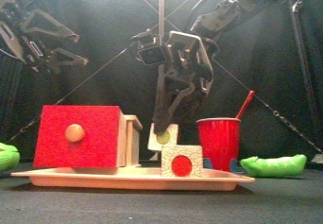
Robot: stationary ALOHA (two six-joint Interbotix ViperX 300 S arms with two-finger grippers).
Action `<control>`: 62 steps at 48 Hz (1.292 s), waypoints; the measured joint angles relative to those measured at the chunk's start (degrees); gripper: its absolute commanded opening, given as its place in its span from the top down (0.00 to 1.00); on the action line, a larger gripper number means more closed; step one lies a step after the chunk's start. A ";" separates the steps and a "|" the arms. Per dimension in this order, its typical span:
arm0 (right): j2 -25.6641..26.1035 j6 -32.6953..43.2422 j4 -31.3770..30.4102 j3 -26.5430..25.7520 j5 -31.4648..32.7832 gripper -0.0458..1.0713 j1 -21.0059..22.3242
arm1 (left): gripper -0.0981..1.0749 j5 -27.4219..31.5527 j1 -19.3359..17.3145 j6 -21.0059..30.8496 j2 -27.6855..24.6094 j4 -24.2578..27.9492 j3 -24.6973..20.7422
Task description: Put sushi piece in drawer
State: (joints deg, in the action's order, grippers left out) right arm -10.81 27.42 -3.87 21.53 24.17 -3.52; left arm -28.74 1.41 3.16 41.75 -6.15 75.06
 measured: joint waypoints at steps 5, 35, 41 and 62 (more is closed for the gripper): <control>0.00 0.00 -0.44 0.18 -1.49 0.48 0.09 | 0.10 0.00 0.00 0.00 0.00 0.00 0.00; 4.57 0.00 -8.00 -0.26 -25.49 0.47 5.98 | 0.10 -0.09 0.00 -0.09 -0.09 0.00 0.26; 2.46 0.00 -8.26 -0.44 -31.46 0.47 6.50 | 0.10 -0.09 0.00 0.00 -0.09 0.09 0.26; -4.83 -0.09 -8.61 -3.60 -34.72 0.47 6.50 | 0.10 -0.18 0.00 0.00 0.00 -0.26 0.70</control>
State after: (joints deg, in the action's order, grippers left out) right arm -15.64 27.33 -12.48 17.93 -10.55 2.99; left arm -28.92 1.41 3.16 41.75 -6.42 75.76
